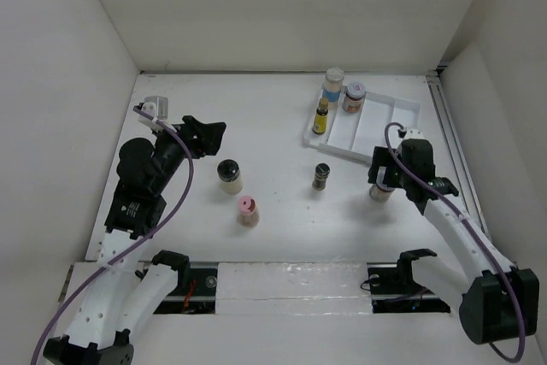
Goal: Organize the condiment bottles
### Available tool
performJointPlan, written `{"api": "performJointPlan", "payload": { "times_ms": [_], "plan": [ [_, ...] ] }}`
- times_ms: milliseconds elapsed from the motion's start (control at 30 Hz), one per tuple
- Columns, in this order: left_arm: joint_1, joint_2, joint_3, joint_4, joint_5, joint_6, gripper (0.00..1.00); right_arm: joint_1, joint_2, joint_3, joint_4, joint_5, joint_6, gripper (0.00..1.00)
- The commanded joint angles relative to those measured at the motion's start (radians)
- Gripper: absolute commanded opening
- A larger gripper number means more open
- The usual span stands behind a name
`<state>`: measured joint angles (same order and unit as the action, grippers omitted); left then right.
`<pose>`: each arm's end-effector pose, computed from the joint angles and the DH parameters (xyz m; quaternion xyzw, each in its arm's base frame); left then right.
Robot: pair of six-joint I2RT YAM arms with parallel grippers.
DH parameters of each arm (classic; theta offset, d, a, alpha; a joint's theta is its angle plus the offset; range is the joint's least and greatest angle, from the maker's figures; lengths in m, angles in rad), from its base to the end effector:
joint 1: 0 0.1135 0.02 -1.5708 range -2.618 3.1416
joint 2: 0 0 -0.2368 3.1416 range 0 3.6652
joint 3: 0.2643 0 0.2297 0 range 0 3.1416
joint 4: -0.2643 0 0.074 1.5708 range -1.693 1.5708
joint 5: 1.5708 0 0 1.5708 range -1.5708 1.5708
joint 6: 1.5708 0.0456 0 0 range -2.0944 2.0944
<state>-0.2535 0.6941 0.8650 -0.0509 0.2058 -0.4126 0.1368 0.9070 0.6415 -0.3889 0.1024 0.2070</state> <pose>0.1565 -0.0502 0.3760 0.0242 0.6639 -0.3077 0.6811 0.1973 0.0225 0.2271 0.0541 0.8943 0.0303 0.4431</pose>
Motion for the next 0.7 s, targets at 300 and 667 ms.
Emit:
{"api": "performJointPlan", "payload": {
  "times_ms": [300,667],
  "plan": [
    [-0.003,-0.002,0.000,0.034,-0.014,0.014,0.77,-0.005,0.105,-0.072,0.077,-0.035,0.032,0.80],
    [-0.003,0.030,0.000,0.025,-0.025,0.014,0.77,0.220,-0.069,0.061,0.044,0.146,0.012,0.65]
  ]
}}
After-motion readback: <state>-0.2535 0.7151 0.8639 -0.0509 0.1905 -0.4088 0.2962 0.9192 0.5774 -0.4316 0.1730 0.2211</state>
